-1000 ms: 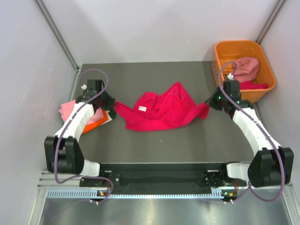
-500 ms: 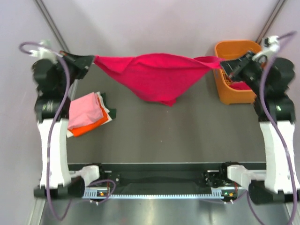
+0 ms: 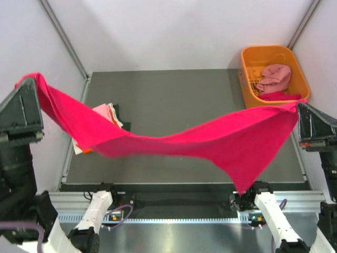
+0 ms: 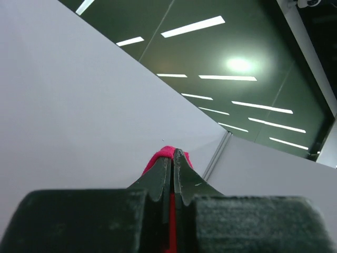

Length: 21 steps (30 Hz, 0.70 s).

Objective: Fold and stack the t-shirts
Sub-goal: Flatten the tshirt out

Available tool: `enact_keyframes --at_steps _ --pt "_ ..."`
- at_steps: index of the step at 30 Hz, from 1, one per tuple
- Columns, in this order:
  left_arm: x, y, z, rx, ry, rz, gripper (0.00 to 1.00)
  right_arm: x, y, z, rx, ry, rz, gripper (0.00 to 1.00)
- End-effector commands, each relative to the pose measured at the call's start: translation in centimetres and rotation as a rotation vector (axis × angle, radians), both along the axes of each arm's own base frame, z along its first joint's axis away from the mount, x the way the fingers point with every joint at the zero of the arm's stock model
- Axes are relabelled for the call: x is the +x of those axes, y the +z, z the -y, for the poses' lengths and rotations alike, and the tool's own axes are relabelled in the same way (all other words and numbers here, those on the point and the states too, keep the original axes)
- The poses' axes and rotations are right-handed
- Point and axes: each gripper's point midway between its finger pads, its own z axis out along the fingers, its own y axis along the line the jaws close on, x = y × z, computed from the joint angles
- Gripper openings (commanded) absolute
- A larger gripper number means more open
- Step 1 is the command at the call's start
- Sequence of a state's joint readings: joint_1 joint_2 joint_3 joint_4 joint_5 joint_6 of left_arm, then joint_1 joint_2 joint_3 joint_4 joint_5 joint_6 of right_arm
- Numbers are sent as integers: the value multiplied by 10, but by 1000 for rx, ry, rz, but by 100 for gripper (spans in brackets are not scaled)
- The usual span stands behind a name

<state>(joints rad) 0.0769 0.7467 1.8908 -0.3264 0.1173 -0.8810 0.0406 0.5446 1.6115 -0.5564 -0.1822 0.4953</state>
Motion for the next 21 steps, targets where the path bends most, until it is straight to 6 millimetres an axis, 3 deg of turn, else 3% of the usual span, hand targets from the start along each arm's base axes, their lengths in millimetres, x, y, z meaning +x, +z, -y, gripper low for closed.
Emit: enact_keyframes --at_steps 1,2,4,5,7,8,9,10,11,12,13,14,15,16,17,18,19,21 --pt "98 -13 -12 -36 18 -150 0 52 -12 14 9 -93 -127 0" --pt "136 -25 -12 -42 -8 -205 0 62 -16 16 14 -104 -152 0" --pt "181 -46 -12 -46 -27 -284 0 100 -37 16 16 -114 -251 0" --pt "224 -76 -9 -44 -65 -381 0 114 -43 17 22 -116 -275 0" --pt "260 -98 -4 -41 -111 -423 0 154 -66 15 20 -115 -363 0" --pt "291 -127 -4 -61 -134 -496 0 170 -79 14 22 -113 -404 0" --pt "302 -129 -2 -65 -153 -481 0 199 -92 12 20 -110 -449 0" --pt "313 -137 -1 -73 -168 -492 0 213 -98 11 20 -105 -474 0" --pt "337 -152 -2 -97 -186 -536 0 224 -96 9 23 -95 -480 0" --pt "344 -147 3 -89 -216 -518 0 252 -109 7 22 -84 -532 0" --pt "353 -144 5 -84 -233 -514 0 259 -90 5 25 -69 -500 0" --pt "369 -132 7 -75 -253 -497 0 268 -86 0 29 -37 -506 0" --pt "375 -124 9 -68 -267 -484 0 292 -94 1 35 -31 -544 0" --pt "378 -115 13 -61 -287 -468 0 299 -88 -2 42 -12 -545 0" --pt "385 -95 14 -63 -307 -428 0 299 -59 7 65 -18 -489 0" --pt "386 -84 15 -61 -317 -404 0 317 -64 8 69 6 -511 0" --pt "388 -76 16 -58 -325 -392 0 315 -39 7 74 21 -455 0" --pt "393 -49 16 -55 -339 -323 0 331 -34 8 94 51 -450 0"
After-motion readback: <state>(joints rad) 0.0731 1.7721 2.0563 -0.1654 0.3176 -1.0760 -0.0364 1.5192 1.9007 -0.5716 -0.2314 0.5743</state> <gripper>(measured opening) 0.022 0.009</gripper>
